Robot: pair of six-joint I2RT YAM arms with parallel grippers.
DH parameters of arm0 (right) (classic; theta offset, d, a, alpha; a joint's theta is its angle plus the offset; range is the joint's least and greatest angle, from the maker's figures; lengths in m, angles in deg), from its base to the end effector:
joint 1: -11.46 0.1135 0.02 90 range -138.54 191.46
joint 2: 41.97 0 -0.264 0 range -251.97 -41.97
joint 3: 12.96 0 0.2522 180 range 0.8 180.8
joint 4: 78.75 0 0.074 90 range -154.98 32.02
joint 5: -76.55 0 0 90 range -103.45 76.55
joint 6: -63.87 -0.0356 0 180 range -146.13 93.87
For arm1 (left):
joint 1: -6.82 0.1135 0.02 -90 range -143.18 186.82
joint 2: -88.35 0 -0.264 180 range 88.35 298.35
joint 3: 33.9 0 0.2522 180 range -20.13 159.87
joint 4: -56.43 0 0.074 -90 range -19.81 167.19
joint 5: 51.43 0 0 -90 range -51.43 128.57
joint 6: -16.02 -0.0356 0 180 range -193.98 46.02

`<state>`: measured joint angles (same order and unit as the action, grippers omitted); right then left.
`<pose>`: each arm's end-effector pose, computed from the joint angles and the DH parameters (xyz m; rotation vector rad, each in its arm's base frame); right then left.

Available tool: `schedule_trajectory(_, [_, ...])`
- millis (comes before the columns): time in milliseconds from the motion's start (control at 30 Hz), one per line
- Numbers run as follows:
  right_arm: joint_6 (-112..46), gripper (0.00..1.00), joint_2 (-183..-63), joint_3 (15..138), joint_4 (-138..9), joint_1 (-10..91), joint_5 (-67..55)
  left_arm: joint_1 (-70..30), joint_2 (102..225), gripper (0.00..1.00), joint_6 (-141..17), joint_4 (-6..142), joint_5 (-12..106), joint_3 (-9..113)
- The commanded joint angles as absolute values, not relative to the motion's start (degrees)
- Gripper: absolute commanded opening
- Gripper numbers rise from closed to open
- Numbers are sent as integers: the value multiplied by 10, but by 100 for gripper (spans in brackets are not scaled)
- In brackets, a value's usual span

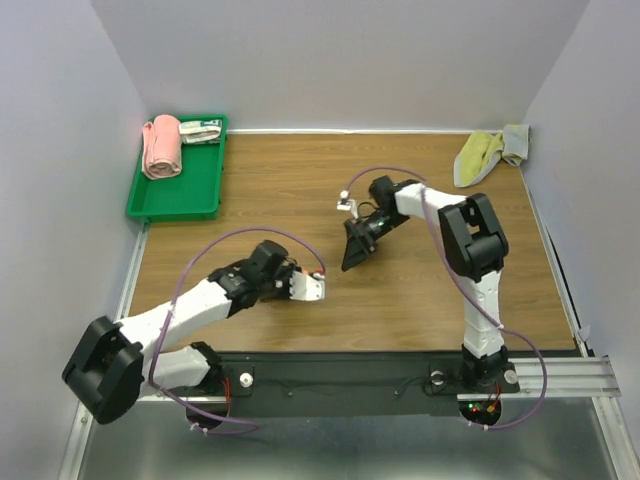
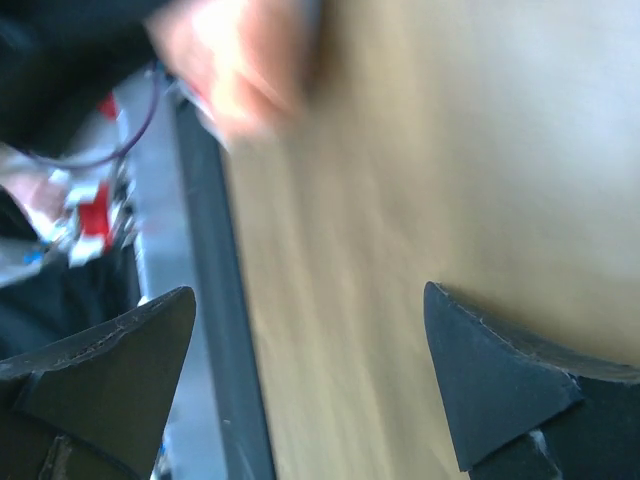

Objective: Roll the towels
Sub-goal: Place the rolled towel into the container

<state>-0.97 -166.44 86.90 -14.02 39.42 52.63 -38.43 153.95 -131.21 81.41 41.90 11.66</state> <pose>0.3378 0.2162 0.1377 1.1800 -2.3386 -1.7035 0.1571 -0.1615 0.1900 1.8541 1.4522 0.0337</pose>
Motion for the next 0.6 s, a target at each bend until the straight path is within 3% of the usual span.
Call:
schedule_trajectory(0, [6, 100, -1625, 896, -101, 315, 475, -308, 1487, 0, -1372, 873, 465, 177])
schedule_trajectory(167, [19, 100, -1595, 903, -73, 277, 470, -123, 1515, 0, -1474, 874, 550, 300])
schedule_trajectory(400, [28, 100, -1570, 867, -68, 270, 468, 92, 1708, 0, -1547, 826, 688, 550])
schedule_trajectory(567, [30, 100, -1570, 853, -68, 270, 468, 147, 1832, 0, -1587, 780, 743, 694])
